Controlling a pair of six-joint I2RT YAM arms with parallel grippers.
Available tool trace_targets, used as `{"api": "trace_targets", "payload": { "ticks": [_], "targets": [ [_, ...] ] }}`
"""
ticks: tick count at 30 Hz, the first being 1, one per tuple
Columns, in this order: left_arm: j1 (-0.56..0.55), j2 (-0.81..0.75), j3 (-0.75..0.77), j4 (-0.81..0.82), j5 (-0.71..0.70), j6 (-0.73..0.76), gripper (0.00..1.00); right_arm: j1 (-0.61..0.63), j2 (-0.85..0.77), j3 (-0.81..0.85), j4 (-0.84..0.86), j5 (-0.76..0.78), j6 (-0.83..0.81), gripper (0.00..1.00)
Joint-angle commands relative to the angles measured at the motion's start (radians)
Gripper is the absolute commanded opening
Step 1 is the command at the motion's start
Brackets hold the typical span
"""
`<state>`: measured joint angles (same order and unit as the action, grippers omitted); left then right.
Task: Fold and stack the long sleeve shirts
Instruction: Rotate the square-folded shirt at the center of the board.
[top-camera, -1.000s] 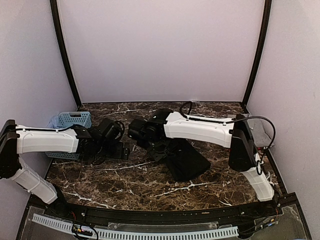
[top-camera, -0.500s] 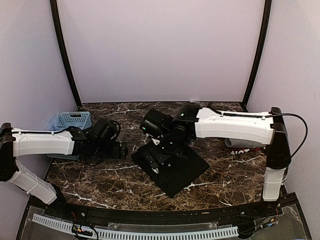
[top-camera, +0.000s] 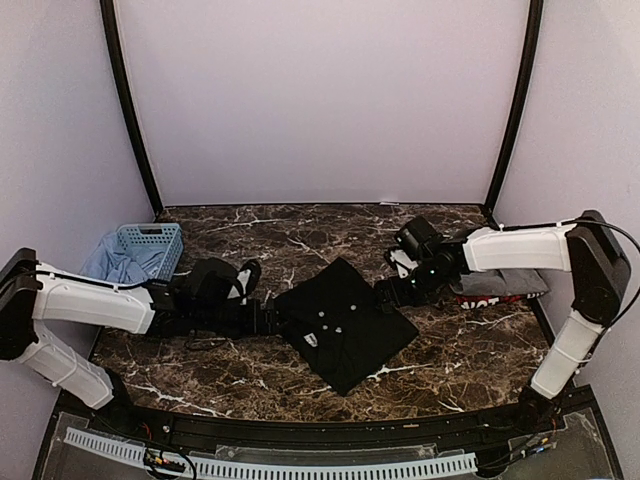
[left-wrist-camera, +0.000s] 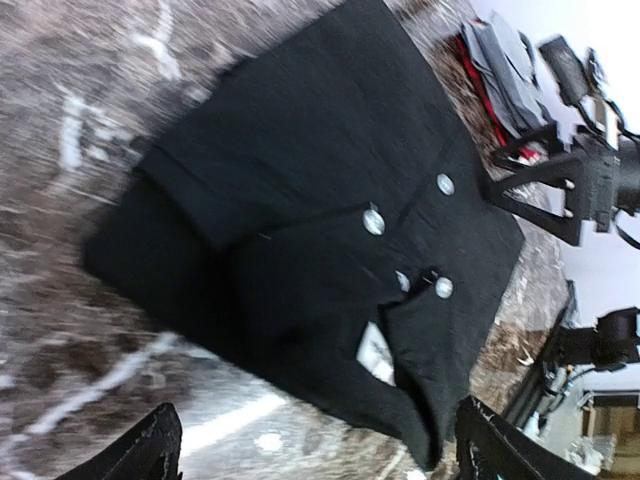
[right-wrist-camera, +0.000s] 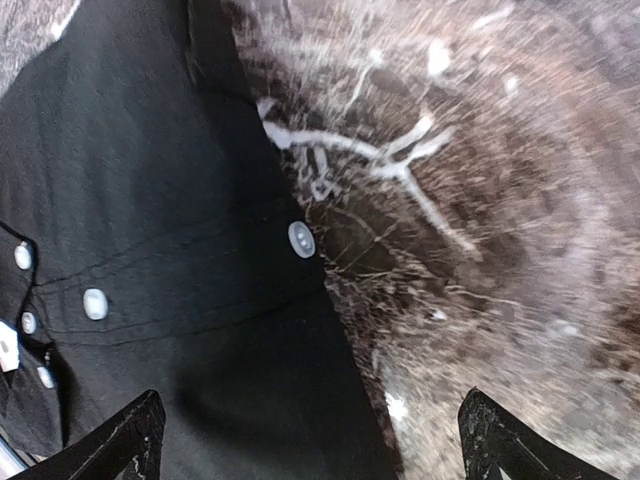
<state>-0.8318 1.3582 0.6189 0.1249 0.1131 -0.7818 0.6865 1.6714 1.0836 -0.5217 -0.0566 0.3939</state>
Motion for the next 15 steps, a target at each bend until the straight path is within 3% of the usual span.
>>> {"api": "trace_targets", "payload": {
  "ticks": [1, 10, 15],
  "targets": [
    [-0.043, 0.102, 0.016, 0.155, 0.105, -0.087, 0.94, -0.018, 0.025, -0.059, 0.166, -0.130, -0.025, 0.99],
    [-0.046, 0.244, 0.077, 0.153, 0.077, -0.110, 0.86, 0.000, -0.050, -0.256, 0.275, -0.205, 0.042, 0.96],
    [-0.020, 0.318, 0.119, 0.133, 0.093, -0.080, 0.76, 0.107, -0.115, -0.343, 0.352, -0.193, 0.117, 0.94]
  ]
}}
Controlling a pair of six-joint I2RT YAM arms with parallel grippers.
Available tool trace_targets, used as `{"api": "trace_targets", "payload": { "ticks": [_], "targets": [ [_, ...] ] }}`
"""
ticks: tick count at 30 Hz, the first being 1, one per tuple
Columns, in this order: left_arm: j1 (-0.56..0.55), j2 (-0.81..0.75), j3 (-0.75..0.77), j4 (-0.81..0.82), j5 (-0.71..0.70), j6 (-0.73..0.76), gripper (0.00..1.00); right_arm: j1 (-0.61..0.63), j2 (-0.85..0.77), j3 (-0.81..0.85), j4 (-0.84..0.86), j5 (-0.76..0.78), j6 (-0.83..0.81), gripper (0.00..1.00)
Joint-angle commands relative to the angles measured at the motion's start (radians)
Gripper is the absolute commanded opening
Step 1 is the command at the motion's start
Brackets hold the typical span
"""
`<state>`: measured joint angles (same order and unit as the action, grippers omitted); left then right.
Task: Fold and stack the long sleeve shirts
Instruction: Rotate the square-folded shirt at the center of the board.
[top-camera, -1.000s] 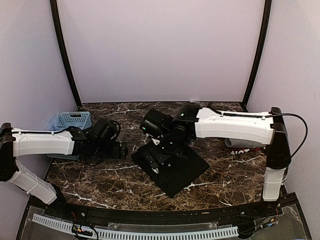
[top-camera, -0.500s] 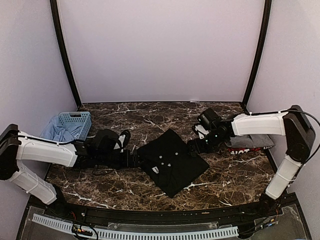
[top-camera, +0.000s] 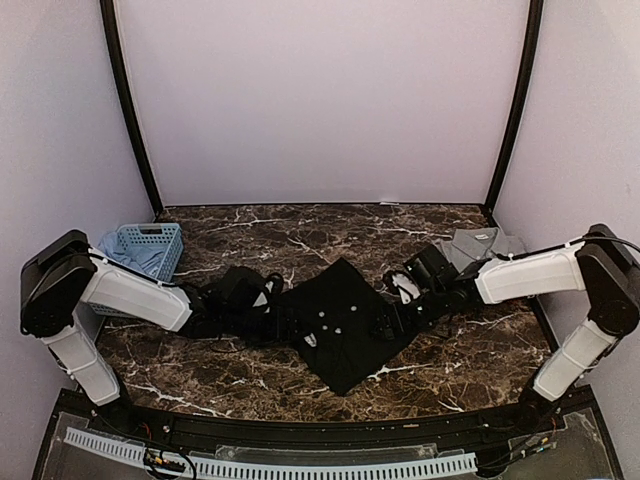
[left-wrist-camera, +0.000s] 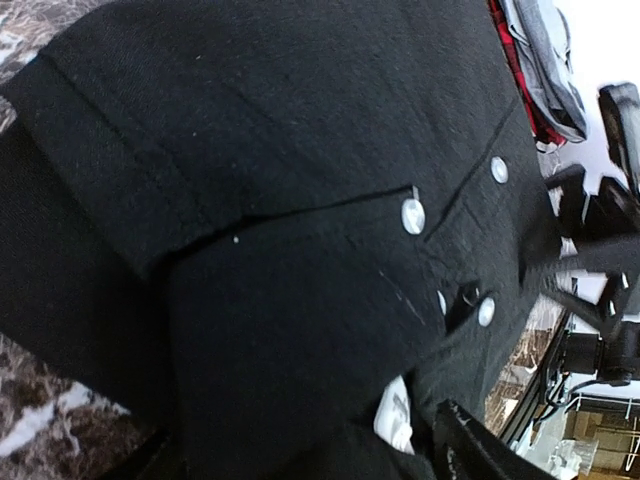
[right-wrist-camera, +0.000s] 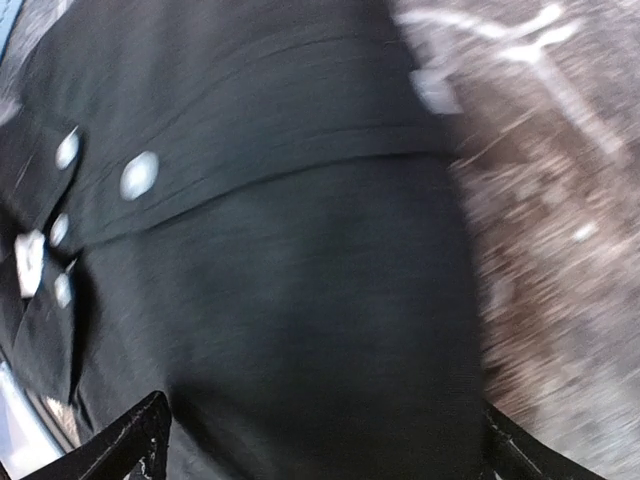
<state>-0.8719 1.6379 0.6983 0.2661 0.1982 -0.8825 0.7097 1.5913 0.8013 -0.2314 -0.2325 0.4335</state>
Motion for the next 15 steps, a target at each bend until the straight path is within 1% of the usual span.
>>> {"api": "trace_targets", "payload": {
  "ticks": [1, 6, 9, 12, 15],
  "targets": [
    [0.036, 0.043, 0.050, -0.011, 0.010, 0.032, 0.75, 0.116, -0.042, -0.069, 0.071, -0.003, 0.095, 0.94],
    [0.130, 0.061, 0.091, -0.071, 0.009, 0.114, 0.70, 0.272, -0.033, -0.071, 0.118, 0.062, 0.167, 0.93],
    [0.202, 0.109, 0.191, -0.147, -0.004, 0.227, 0.69, 0.361, 0.005, -0.042, 0.138, 0.087, 0.192, 0.93],
    [0.277, 0.158, 0.320, -0.232, -0.047, 0.314, 0.73, 0.450, 0.060, 0.027, 0.097, 0.124, 0.168, 0.95],
    [0.339, 0.202, 0.422, -0.308, -0.137, 0.392, 0.81, 0.498, 0.070, 0.089, 0.026, 0.173, 0.134, 0.98]
  ]
}}
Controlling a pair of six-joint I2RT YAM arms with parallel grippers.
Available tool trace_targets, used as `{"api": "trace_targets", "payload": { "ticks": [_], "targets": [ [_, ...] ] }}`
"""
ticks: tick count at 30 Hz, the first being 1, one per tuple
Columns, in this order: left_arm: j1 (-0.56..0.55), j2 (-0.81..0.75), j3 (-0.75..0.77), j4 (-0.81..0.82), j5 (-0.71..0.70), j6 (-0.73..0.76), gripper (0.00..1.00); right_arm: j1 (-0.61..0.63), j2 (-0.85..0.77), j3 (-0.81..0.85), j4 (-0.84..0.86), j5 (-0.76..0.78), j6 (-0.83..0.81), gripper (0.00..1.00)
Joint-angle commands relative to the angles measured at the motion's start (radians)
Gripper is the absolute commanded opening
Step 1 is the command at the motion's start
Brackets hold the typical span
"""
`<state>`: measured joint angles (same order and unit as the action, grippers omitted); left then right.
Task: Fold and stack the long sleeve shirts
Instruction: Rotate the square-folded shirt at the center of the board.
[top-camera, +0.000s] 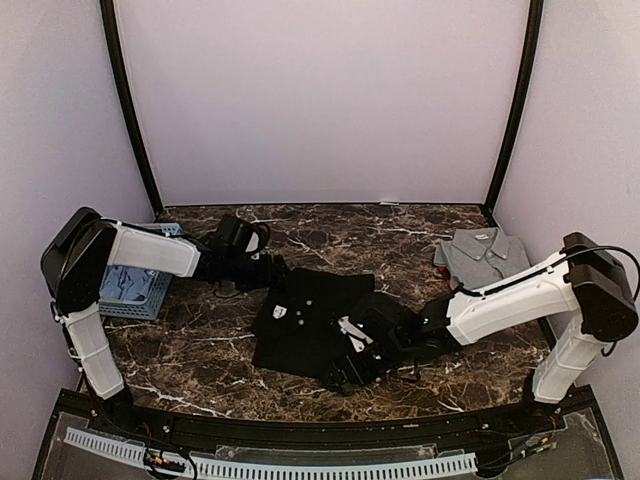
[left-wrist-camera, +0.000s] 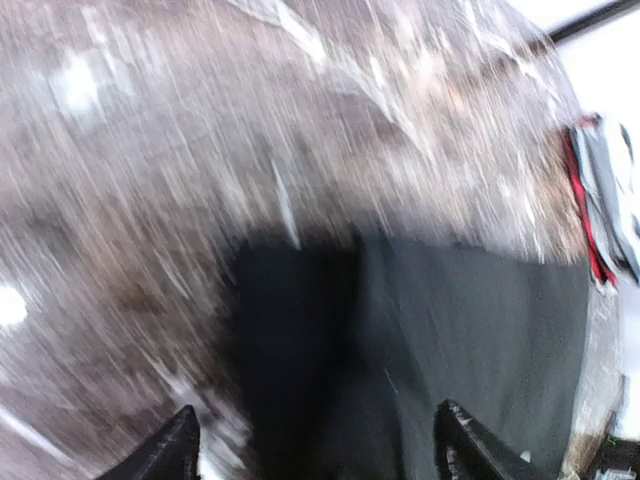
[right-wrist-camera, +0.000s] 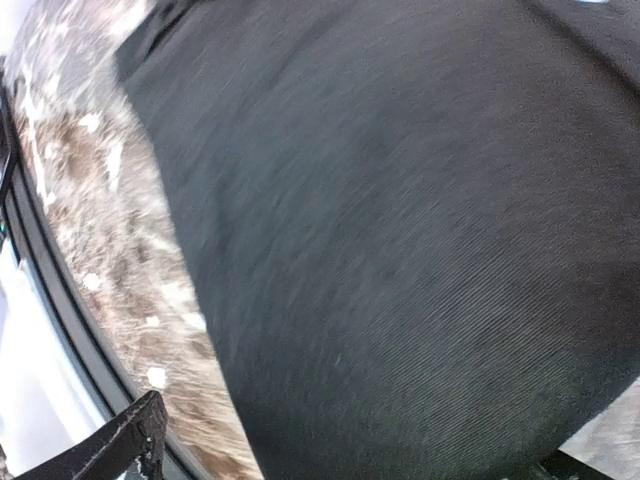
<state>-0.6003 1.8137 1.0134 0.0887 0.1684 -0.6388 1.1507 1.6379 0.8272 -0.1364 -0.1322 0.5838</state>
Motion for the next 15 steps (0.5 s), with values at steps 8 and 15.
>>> {"api": "trace_targets", "payload": {
  "ticks": [8, 15],
  "targets": [
    [0.114, -0.082, 0.169, -0.198, -0.162, 0.203, 0.92, -0.099, -0.079, 0.171, -0.236, 0.260, -0.151, 0.99],
    [0.031, -0.340, -0.161, -0.102, -0.065, 0.055, 0.92, -0.336, 0.039, 0.371, -0.225, 0.204, -0.331, 0.99]
  ]
}}
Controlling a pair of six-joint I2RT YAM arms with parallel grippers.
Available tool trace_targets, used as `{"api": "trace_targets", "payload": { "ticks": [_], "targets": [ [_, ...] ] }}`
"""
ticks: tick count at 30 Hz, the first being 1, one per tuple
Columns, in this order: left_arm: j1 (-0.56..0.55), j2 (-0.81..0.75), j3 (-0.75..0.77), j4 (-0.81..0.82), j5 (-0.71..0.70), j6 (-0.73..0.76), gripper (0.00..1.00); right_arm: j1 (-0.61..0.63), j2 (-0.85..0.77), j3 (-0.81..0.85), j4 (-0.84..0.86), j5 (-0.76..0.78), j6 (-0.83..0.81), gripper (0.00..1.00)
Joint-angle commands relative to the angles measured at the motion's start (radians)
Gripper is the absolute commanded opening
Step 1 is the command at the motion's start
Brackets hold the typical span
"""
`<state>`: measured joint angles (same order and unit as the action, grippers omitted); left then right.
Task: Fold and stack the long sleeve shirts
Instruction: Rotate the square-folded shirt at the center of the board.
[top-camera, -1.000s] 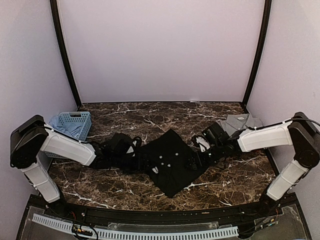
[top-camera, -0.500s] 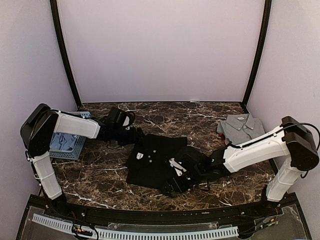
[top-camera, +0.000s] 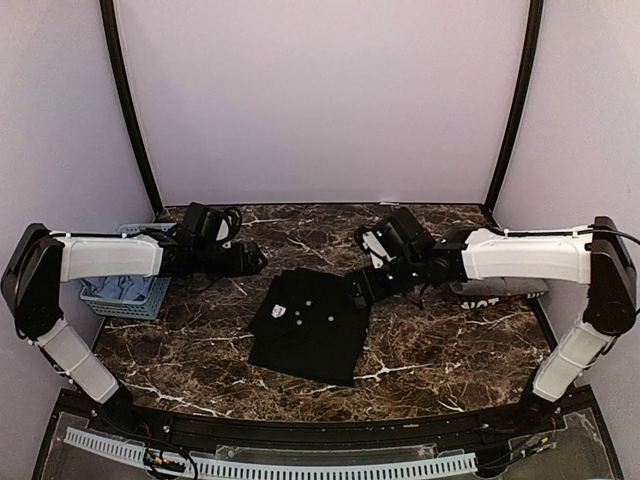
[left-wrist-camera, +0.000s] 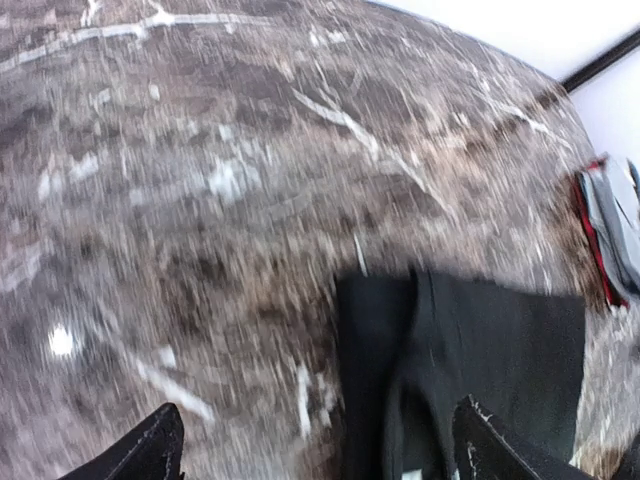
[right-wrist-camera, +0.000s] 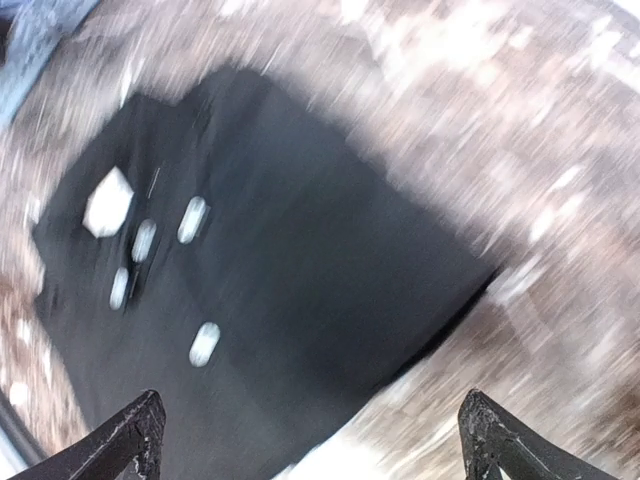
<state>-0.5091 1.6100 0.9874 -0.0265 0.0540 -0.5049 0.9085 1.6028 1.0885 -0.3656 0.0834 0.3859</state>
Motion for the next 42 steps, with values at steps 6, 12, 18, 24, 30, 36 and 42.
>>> {"api": "trace_targets", "payload": {
  "ticks": [6, 12, 18, 24, 30, 36, 42],
  "targets": [
    [-0.240, -0.300, -0.352, 0.055, 0.035, -0.238, 0.92, -0.202, 0.298, 0.310, -0.001, -0.138, -0.230, 0.99],
    [-0.356, -0.395, -0.485, 0.055, 0.066, -0.356, 0.91, -0.254, 0.444, 0.418, -0.018, -0.296, -0.253, 0.99],
    [-0.395, -0.349, -0.536, 0.121, 0.145, -0.404, 0.85, -0.270, 0.445, 0.344, 0.025, -0.424, -0.232, 0.99],
    [-0.399, -0.267, -0.526, 0.177, 0.172, -0.421, 0.81, -0.272, 0.401, 0.224, 0.083, -0.513, -0.220, 0.96],
    [-0.398, -0.199, -0.497, 0.210, 0.126, -0.429, 0.80, -0.274, 0.313, 0.061, 0.140, -0.481, -0.191, 0.95],
    [-0.334, -0.099, -0.414, 0.221, 0.093, -0.362, 0.78, -0.272, 0.165, -0.147, 0.236, -0.454, -0.105, 0.93],
    [-0.226, 0.069, -0.276, 0.251, 0.148, -0.276, 0.75, -0.205, 0.001, -0.346, 0.353, -0.404, 0.035, 0.94]
  ]
}}
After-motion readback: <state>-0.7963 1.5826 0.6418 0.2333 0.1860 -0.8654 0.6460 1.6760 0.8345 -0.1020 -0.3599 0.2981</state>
